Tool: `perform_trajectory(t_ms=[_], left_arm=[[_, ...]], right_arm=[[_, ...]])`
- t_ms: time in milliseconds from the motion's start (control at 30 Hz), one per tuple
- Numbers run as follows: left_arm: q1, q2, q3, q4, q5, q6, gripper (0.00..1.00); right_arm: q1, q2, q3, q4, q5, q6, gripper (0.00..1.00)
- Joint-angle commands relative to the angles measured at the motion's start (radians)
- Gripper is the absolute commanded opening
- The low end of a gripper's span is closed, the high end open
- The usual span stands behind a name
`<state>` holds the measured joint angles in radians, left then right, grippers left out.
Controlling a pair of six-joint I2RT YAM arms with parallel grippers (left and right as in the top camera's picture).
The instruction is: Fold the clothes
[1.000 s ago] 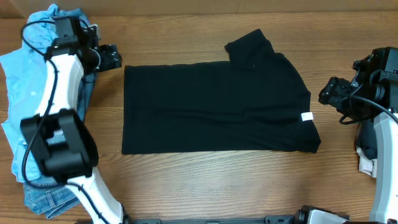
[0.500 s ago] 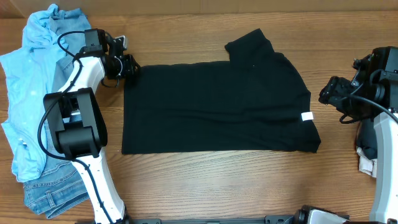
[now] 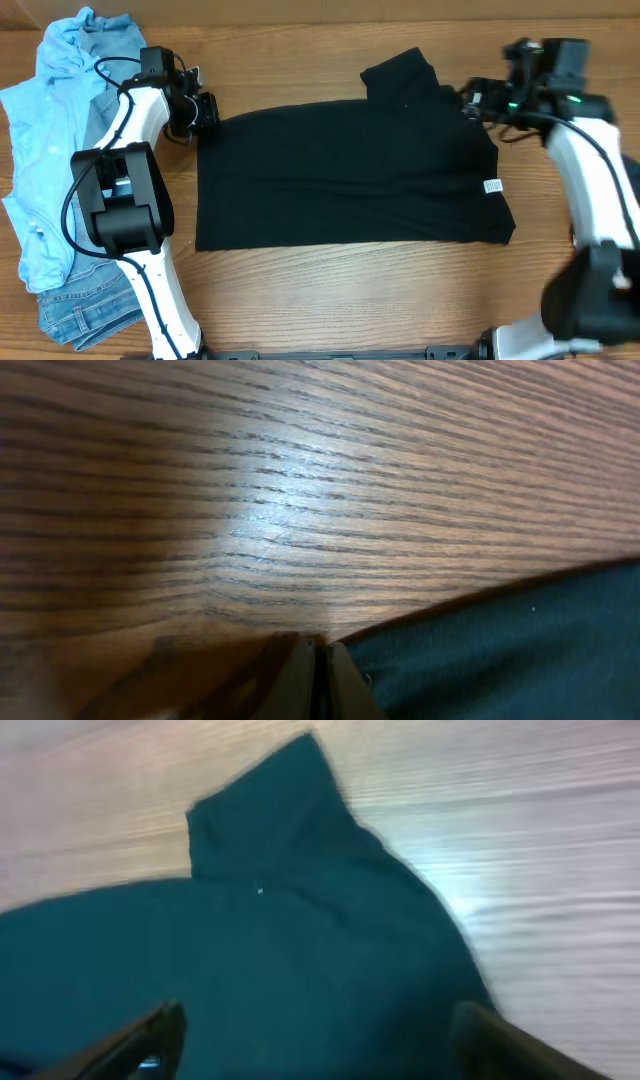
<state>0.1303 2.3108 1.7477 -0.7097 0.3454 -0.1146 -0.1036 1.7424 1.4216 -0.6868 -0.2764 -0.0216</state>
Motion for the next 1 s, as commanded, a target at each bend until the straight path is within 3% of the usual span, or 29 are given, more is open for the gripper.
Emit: perform_trajectory(t_ms=[0, 200, 467, 733, 833, 900, 967], left_arm=[[-0.011, 0.023, -0.018, -0.026, -0.083, -0.047, 0.04], [-0.035, 0.023, -0.018, -0.052, -0.085, -0.047, 0.04], [-0.053, 0.023, -0.018, -0.064, -0.091, -0.047, 0.05], [-0.053, 0.023, -0.018, -0.074, -0.091, -0.047, 0.05], [-0.053, 0.023, -0.018, -0.075, -0.091, -0.047, 0.05], [-0.053, 0.023, -0.018, -0.075, -0.091, -0.047, 0.05], [-0.053, 0.023, -0.018, -0.074, -0.091, -0.047, 0.05]], right_arm=[[0.043, 0.15, 0.005, 0.189, -0.017, -0.063, 0.92], [0.052, 0.334, 0.005, 0.532, -0.018, -0.074, 0.99], [0.064, 0.494, 0.007, 0.657, -0.018, -0.196, 0.96], [0.06, 0.507, 0.048, 0.633, -0.013, -0.181, 0.7], [0.045, 0.505, 0.085, 0.63, -0.013, -0.112, 0.67], [0.039, 0.502, 0.103, 0.629, -0.014, -0.105, 0.57], [0.037, 0.498, 0.116, 0.624, -0.014, -0.105, 0.37]])
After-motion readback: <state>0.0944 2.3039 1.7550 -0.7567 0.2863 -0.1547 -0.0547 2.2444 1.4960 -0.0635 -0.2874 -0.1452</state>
